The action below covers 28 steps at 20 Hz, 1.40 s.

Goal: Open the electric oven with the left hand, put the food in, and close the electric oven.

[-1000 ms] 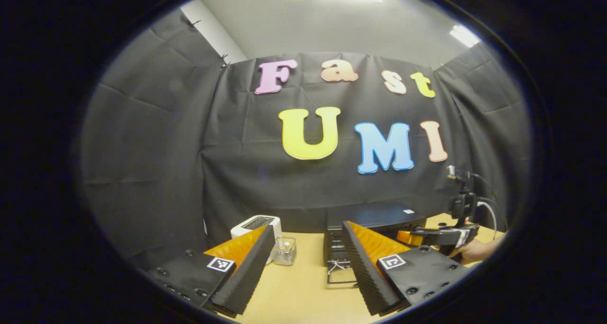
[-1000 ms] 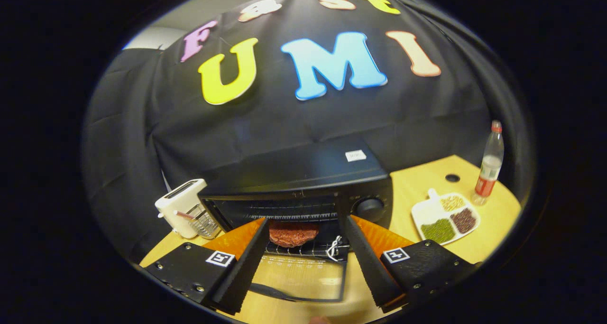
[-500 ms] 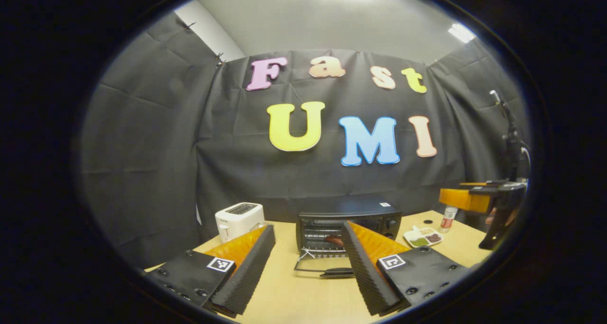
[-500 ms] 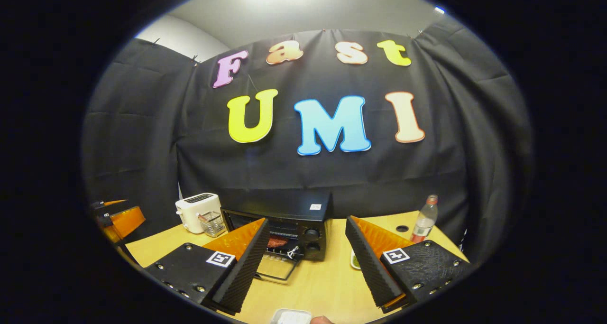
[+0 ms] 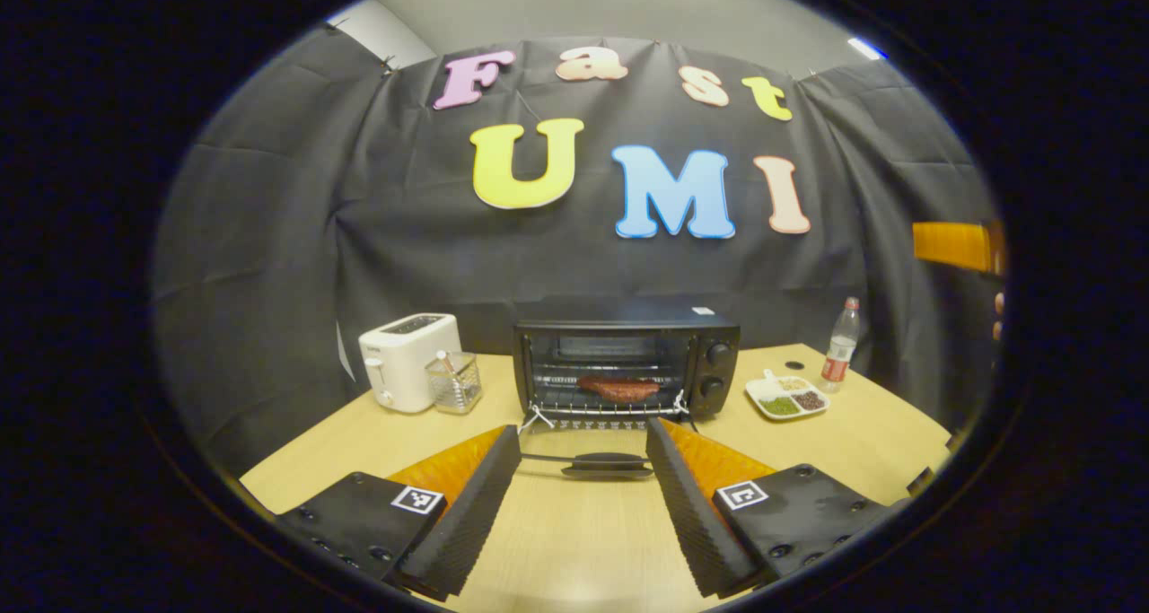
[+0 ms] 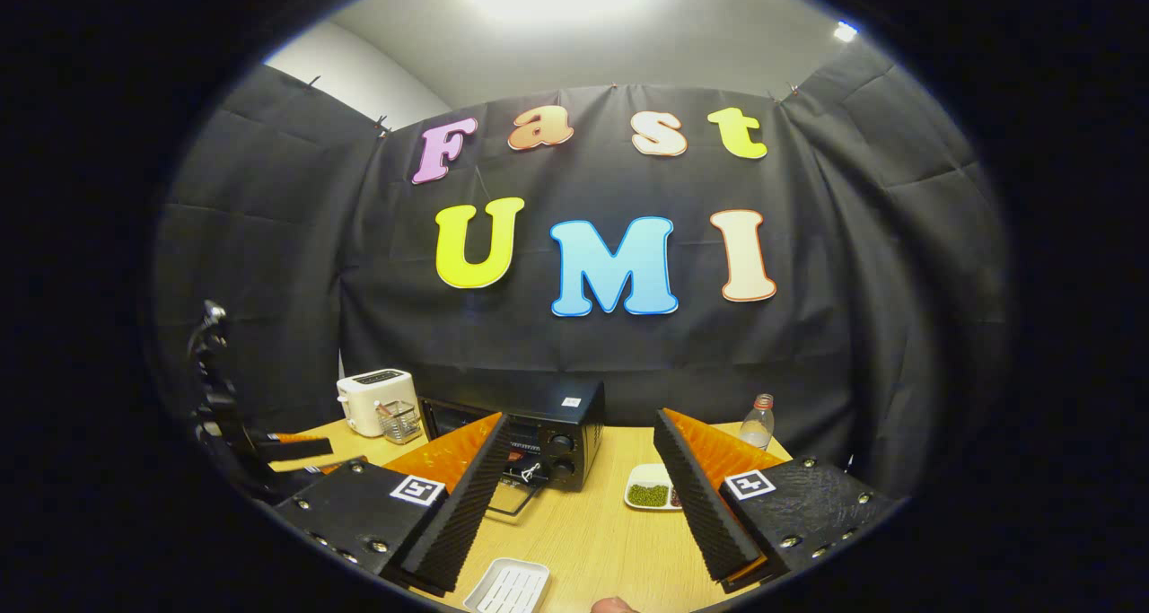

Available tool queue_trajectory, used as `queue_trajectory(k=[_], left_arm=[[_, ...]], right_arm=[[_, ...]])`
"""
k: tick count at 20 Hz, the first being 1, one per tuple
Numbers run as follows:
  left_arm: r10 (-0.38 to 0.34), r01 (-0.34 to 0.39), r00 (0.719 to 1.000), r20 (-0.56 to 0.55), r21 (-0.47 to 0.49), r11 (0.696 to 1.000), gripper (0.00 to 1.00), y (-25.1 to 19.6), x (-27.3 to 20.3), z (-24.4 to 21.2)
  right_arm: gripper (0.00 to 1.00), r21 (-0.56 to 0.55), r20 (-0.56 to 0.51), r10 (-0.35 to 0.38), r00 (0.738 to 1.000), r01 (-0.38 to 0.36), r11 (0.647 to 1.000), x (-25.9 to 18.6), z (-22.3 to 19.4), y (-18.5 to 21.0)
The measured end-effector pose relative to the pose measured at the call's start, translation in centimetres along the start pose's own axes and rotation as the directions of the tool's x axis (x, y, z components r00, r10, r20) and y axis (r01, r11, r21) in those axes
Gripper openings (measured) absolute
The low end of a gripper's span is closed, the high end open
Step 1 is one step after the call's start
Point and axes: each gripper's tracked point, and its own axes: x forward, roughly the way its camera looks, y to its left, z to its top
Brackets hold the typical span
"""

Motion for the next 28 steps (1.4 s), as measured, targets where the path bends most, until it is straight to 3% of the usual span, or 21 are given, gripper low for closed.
queue_trajectory(k=[2, 5, 6, 8, 13, 14, 15, 17, 20, 22, 23, 24, 27, 28], left_arm=[[-0.033, 0.034, 0.997, -0.072, 0.009, 0.999, 0.99, -0.4, 1.9, -2.8], [-0.081, 0.081, 0.980, -0.182, -0.008, 0.997, 0.91, -1.0, 4.8, -6.7], [-0.106, 0.103, 0.971, -0.214, -0.022, 0.994, 0.99, -1.2, 5.7, -7.7], [-0.145, 0.140, 0.950, -0.278, -0.038, 0.989, 0.95, -1.6, 7.7, -9.8], [-0.164, 0.168, 0.900, -0.403, -0.027, 0.985, 0.95, -2.0, 11.5, -13.8], [-0.168, 0.173, 0.892, -0.419, -0.026, 0.985, 0.99, -2.3, 12.0, -14.4], [-0.174, 0.180, 0.886, -0.430, -0.026, 0.983, 0.95, -2.6, 12.3, -14.8], [-0.170, 0.183, 0.881, -0.442, -0.015, 0.983, 0.92, -2.9, 13.3, -15.4], [-0.159, 0.176, 0.875, -0.457, -0.005, 0.984, 0.99, -2.9, 14.0, -16.1], [-0.137, 0.164, 0.884, -0.447, 0.023, 0.986, 0.96, -2.7, 14.9, -16.0], [-0.129, 0.157, 0.886, -0.446, 0.026, 0.987, 0.99, -2.8, 14.8, -16.1], [-0.125, 0.154, 0.892, -0.434, 0.032, 0.987, 0.95, -2.8, 14.9, -16.0], [-0.121, 0.147, 0.893, -0.433, 0.028, 0.989, 0.99, -2.7, 14.8, -15.8], [-0.123, 0.150, 0.895, -0.430, 0.029, 0.988, 0.95, -2.8, 14.9, -15.6]], right_arm=[[0.97, -0.014, -0.004, -0.018, 1.000, 0.018, 1.000, 0.8, 0.3, 0.0], [0.98, -0.028, 0.000, -0.060, 0.998, 0.060, 0.998, 2.5, 0.8, -0.1], [0.98, -0.026, -0.003, -0.070, 0.998, 0.070, 0.997, 3.0, 0.9, -0.1], [0.97, -0.020, -0.002, -0.097, 0.995, 0.097, 0.995, 3.8, 1.1, -0.2], [0.98, -0.032, -0.037, -0.164, 0.986, 0.163, 0.986, 4.6, -0.2, -0.9], [0.98, -0.039, -0.050, -0.179, 0.983, 0.177, 0.983, 4.6, -0.6, -1.1], [0.98, -0.049, -0.065, -0.200, 0.978, 0.197, 0.979, 4.5, -1.0, -1.7], [0.98, -0.054, -0.080, -0.227, 0.971, 0.224, 0.973, 4.1, -1.2, -2.3], [0.97, -0.057, -0.073, -0.264, 0.962, 0.260, 0.964, 3.3, -0.7, -3.4], [0.97, -0.061, -0.066, -0.286, 0.956, 0.283, 0.957, 2.9, -0.3, -4.0], [0.97, -0.058, -0.063, -0.293, 0.954, 0.290, 0.955, 2.9, -0.1, -4.2], [0.97, -0.054, -0.061, -0.298, 0.953, 0.295, 0.954, 2.8, -0.1, -4.4], [0.98, -0.042, -0.064, -0.298, 0.952, 0.296, 0.954, 2.8, -0.1, -4.3], [0.98, -0.041, -0.061, -0.295, 0.954, 0.293, 0.955, 2.9, 0.0, -4.3]])
